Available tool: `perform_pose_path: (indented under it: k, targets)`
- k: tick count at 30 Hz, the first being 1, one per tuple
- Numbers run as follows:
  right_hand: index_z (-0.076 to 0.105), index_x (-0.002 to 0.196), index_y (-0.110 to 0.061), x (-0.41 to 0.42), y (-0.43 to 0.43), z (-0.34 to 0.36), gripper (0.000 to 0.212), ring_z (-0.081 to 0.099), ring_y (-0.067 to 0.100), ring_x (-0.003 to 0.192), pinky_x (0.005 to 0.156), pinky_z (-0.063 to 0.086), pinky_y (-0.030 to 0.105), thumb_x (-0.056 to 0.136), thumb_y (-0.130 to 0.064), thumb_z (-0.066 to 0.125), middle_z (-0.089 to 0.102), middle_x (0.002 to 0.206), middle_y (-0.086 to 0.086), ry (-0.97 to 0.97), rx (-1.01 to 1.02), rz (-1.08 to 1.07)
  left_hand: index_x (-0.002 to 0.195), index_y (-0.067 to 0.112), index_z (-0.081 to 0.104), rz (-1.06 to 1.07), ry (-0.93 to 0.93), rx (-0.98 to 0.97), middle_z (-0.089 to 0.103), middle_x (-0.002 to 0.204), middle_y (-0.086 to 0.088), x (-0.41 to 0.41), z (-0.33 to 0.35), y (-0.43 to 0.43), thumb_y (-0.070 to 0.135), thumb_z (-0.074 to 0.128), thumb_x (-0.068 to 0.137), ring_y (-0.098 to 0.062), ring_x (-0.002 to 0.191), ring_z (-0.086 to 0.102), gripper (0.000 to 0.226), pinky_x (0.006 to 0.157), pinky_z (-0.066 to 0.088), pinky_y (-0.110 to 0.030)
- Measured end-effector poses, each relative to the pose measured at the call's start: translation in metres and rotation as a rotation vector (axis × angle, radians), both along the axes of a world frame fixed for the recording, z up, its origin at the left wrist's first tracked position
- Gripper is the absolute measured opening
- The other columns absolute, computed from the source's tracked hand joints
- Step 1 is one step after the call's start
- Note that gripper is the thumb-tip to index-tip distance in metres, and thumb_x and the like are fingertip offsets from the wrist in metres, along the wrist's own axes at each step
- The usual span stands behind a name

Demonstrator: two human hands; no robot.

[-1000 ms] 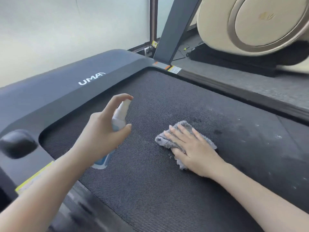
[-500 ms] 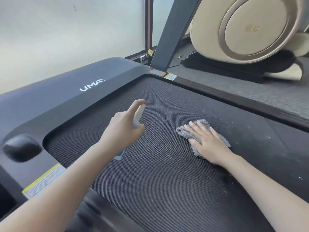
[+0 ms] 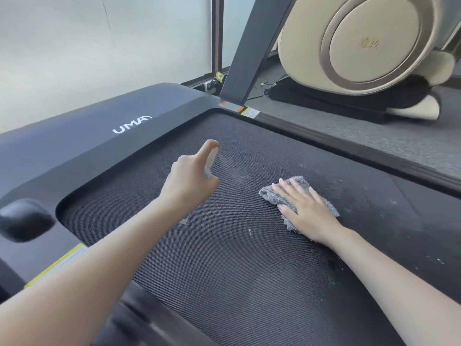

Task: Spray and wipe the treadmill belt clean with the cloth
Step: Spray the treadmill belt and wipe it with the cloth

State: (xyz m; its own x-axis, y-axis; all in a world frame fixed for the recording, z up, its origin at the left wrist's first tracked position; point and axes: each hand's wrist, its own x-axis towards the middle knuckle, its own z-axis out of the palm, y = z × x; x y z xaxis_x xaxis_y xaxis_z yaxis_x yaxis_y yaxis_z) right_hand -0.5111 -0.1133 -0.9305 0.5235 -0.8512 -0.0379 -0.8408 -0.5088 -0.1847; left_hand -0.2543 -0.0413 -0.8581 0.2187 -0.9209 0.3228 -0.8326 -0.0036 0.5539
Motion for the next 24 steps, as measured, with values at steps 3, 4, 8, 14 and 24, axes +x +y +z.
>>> perform_pose_path:
  k: [3,4,8,14,24]
  targets:
    - [-0.001,0.144,-0.048,0.0,-0.001,0.0,0.049,-0.016,-0.001,0.141,0.117,-0.011,0.036,0.099,-0.046,0.02,-0.009,0.152,-0.025,0.004,-0.003,-0.001,0.128,0.035,0.039,0.008,-0.053,-0.014,0.049,0.068,0.004,-0.001,0.006,-0.005,0.011,0.053,0.079,-0.03,0.075,0.056,0.057,0.066,0.05,-0.036]
    - [-0.001,0.143,-0.048,0.0,-0.001,-0.001,0.049,-0.016,-0.001,0.141,0.117,-0.011,0.036,0.099,-0.046,0.02,-0.009,0.152,-0.025,0.003,-0.006,-0.001,0.129,0.034,0.038,0.004,-0.066,-0.022,0.051,0.07,0.002,-0.001,0.008,-0.007,0.011,0.052,0.079,-0.031,0.076,0.056,0.057,0.067,0.051,-0.038]
    - [-0.003,0.142,-0.049,0.0,-0.001,-0.002,0.048,-0.016,-0.001,0.141,0.117,-0.011,0.036,0.099,-0.047,0.019,-0.01,0.151,-0.026,0.003,-0.019,0.003,0.128,0.034,0.037,-0.01,-0.059,-0.018,0.055,0.074,-0.002,-0.005,0.013,-0.014,0.011,0.052,0.079,-0.032,0.078,0.057,0.056,0.066,0.053,-0.038]
    - [-0.002,0.142,-0.049,-0.001,-0.001,-0.002,0.049,-0.015,-0.001,0.141,0.118,-0.009,0.037,0.099,-0.048,0.02,-0.01,0.149,-0.027,0.001,-0.02,0.002,0.125,0.037,0.042,0.036,-0.03,-0.042,0.049,0.066,0.006,0.001,0.009,0.0,0.012,0.056,0.079,-0.03,0.072,0.056,0.055,0.062,0.049,-0.034]
    - [-0.007,0.139,-0.051,-0.002,-0.002,-0.003,0.047,-0.017,-0.001,0.141,0.118,-0.009,0.038,0.096,-0.055,0.013,-0.011,0.151,-0.025,0.006,-0.02,0.009,0.121,0.036,0.048,0.061,0.027,-0.074,0.06,0.061,-0.004,0.021,0.007,0.054,0.007,0.061,0.075,-0.018,0.057,0.056,0.055,0.059,0.048,-0.03]
